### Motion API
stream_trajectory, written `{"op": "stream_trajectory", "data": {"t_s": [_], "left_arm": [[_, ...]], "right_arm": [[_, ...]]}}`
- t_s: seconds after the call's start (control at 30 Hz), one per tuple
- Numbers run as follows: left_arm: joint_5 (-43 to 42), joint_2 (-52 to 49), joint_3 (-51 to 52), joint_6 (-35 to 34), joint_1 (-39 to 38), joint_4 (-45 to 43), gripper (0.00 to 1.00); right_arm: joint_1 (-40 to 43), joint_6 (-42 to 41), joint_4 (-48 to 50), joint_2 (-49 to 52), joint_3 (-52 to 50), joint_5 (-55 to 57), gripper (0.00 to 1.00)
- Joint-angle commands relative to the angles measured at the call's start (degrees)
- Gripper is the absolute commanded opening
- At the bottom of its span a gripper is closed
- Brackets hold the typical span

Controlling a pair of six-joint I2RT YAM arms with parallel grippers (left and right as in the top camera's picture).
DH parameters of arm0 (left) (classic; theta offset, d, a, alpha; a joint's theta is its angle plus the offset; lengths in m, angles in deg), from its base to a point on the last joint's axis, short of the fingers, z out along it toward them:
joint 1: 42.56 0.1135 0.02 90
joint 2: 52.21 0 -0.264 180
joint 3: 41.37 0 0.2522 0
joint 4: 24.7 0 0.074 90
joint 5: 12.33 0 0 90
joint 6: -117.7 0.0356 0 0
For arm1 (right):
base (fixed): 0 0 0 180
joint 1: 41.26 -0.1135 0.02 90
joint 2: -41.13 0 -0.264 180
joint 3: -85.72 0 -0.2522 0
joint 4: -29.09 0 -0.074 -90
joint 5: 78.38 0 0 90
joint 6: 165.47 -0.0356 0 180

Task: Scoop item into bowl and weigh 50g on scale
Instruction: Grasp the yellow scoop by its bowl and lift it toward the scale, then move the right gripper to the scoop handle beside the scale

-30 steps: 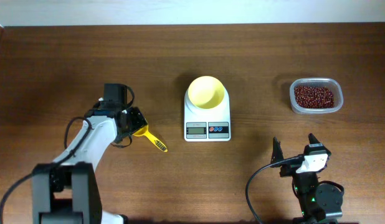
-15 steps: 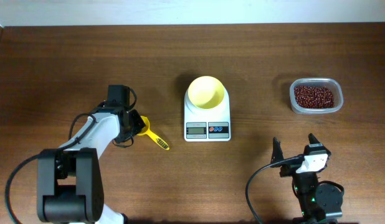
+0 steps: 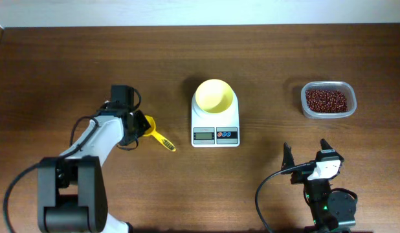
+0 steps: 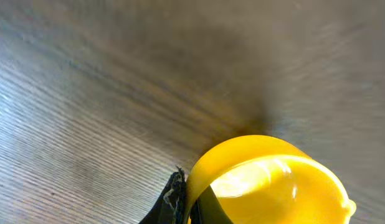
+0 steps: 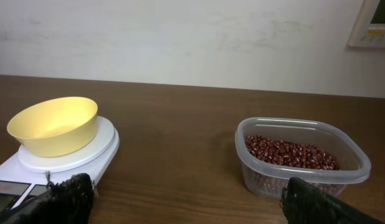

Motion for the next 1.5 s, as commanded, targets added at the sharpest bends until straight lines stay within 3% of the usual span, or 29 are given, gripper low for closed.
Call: {"op": "stream_trajectory", "data": {"t_s": [0.0, 0.13, 0.37, 0.5, 0.63, 0.83, 1.03, 1.1, 1.2, 1.3, 1.47], "left_arm": [[0.0, 7.5, -2.8, 0.0, 0.2, -0.1, 0.0], [-3.8, 15.8, -2.8, -0.5, 0.2, 0.1, 0.0], [-5.5, 26.5, -2.8, -11.1, -1.0, 4.7, 0.0], [-5.2, 30.0, -2.8, -29.3, -4.3, 12.0, 0.0], [0.7, 29.8, -2.8, -40.2, -11.5, 11.4, 0.0], [6.8, 29.8, -2.8, -55.3, -15.6, 10.9, 0.0], [9.9, 29.8, -2.8, -55.5, -15.6, 5.9, 0.0], [9.9, 29.8, -2.8, -55.5, -15.6, 5.7, 0.0], [9.9, 29.8, -2.8, -55.5, -15.6, 5.7, 0.0], [9.9, 29.8, -2.8, -55.5, -15.6, 5.7, 0.0], [9.7, 29.8, -2.8, -55.5, -15.6, 5.8, 0.0]], "right_arm": [[-0.1, 0.0, -0.1, -0.2, -0.4, 0.5, 0.99], [-0.1, 0.0, -0.1, -0.2, -0.4, 0.5, 0.99], [-0.1, 0.0, -0.1, -0.2, -0.4, 0.5, 0.99], [-0.1, 0.0, -0.1, -0.2, -0.4, 0.5, 0.99], [-0.1, 0.0, -0.1, -0.2, -0.4, 0.5, 0.99], [-0.1, 0.0, -0.1, -0.2, -0.4, 0.5, 0.99], [-0.1, 0.0, 0.7, -0.2, -0.4, 1.2, 0.99], [-0.2, -1.2, 3.3, -0.2, -0.4, -4.6, 0.99], [-0.2, -9.2, 6.8, -0.2, -0.4, -17.1, 0.99], [-0.2, -31.1, 7.0, -0.2, -0.4, -25.7, 0.99], [-0.2, -32.7, 8.0, -0.2, -0.4, -22.5, 0.99]]}}
